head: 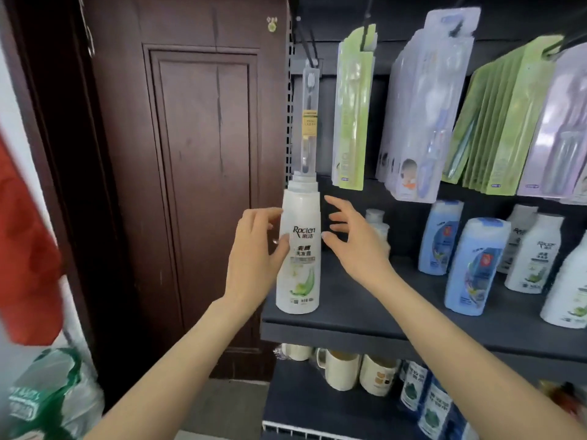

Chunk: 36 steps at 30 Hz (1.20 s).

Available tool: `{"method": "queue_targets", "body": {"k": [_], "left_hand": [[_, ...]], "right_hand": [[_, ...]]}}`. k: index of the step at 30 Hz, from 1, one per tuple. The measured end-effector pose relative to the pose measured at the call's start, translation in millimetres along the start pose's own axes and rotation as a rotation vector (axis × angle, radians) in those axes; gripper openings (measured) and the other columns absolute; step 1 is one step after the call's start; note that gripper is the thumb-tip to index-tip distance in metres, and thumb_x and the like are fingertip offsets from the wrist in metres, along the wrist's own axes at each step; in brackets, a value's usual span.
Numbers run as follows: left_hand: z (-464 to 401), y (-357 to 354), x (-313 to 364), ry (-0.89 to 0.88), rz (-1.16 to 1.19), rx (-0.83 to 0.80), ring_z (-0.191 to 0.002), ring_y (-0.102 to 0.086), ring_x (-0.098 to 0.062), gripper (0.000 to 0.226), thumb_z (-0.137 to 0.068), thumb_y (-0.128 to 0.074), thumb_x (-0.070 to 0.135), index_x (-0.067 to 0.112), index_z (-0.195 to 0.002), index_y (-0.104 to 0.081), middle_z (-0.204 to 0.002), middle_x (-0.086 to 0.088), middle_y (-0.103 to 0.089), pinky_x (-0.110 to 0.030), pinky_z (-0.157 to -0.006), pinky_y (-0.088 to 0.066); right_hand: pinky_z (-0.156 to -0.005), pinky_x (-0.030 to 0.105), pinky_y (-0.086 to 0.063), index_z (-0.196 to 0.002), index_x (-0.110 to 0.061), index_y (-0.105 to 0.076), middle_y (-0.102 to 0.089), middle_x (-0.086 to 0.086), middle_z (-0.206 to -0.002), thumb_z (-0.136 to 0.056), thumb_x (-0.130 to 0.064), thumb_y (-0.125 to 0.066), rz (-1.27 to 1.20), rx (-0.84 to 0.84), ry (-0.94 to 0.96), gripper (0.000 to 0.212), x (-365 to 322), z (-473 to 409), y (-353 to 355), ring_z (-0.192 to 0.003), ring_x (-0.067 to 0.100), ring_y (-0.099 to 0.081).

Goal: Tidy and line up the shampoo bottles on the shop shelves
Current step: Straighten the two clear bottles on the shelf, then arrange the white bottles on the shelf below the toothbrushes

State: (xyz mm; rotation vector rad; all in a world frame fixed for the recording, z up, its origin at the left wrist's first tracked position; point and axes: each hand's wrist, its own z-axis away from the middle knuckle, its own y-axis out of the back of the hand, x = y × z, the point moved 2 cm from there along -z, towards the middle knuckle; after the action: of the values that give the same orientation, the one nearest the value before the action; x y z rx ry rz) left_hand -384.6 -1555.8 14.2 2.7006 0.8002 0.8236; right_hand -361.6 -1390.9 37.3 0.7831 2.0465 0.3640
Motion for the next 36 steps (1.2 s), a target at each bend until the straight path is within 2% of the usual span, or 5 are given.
{"method": "queue_targets", "body": {"k": [5,16,28,32,36], "left_hand": [[-16,3,-30,0.078,0.189,-0.335,-0.107,-0.049,-0.009,0.050,-0.091,-0.058,0.021,0.021,-0.137,-0.039,-0.126,0.003,-0.047,-0.025,-0.091,-0.043],[-36,3,-41,0.149,0.381,-0.622,-0.085,-0.056,-0.009,0.051,-0.091,-0.058,0.016,0.023,-0.136,-0.035,-0.109,0.001,-0.051,-0.009,-0.065,-0.040],[-33,9,-66,0.090,0.545,-0.764,-0.100,-0.059,-0.010,0.060,-0.084,-0.069,0.018,0.030,-0.134,-0.039,-0.111,0.008,-0.056,-0.019,-0.081,-0.047],[-24,23,-101,0.056,0.518,-1.015,-0.101,-0.061,-0.006,0.063,-0.078,-0.074,0.023,0.044,-0.126,-0.039,-0.116,0.010,-0.057,-0.020,-0.086,-0.049],[-21,44,-122,-0.025,0.492,-0.969,-0.098,-0.057,0.007,0.058,-0.078,-0.074,0.024,0.041,-0.125,-0.044,-0.108,0.021,-0.059,-0.008,-0.083,-0.045]], "right_hand": [[-0.099,0.029,-0.041,-0.141,-0.042,-0.028,-0.050,0.001,-0.126,-0.091,-0.016,-0.058,0.022,0.079,-0.041,0.064,-22,-2,-19,-0.116,0.009,-0.049],[-0.086,0.048,-0.050,-0.111,-0.028,-0.042,-0.058,0.001,-0.112,-0.083,-0.020,-0.067,0.023,0.233,-0.101,0.038,-39,-27,-39,-0.101,0.024,-0.058],[-0.064,0.006,-0.044,-0.107,-0.023,-0.057,-0.058,-0.020,-0.091,-0.078,-0.009,-0.073,-0.053,0.369,-0.170,0.036,-65,-8,-41,-0.082,-0.004,-0.055],[-0.063,0.016,-0.052,-0.109,-0.020,-0.059,-0.062,-0.011,-0.095,-0.079,-0.006,-0.071,-0.285,0.507,-0.217,0.036,-73,7,-51,-0.088,0.008,-0.060],[-0.077,0.051,-0.057,-0.111,-0.018,-0.060,-0.064,0.011,-0.110,-0.080,-0.005,-0.070,-0.561,0.543,-0.299,0.035,-77,8,-65,-0.102,0.031,-0.062]]}}
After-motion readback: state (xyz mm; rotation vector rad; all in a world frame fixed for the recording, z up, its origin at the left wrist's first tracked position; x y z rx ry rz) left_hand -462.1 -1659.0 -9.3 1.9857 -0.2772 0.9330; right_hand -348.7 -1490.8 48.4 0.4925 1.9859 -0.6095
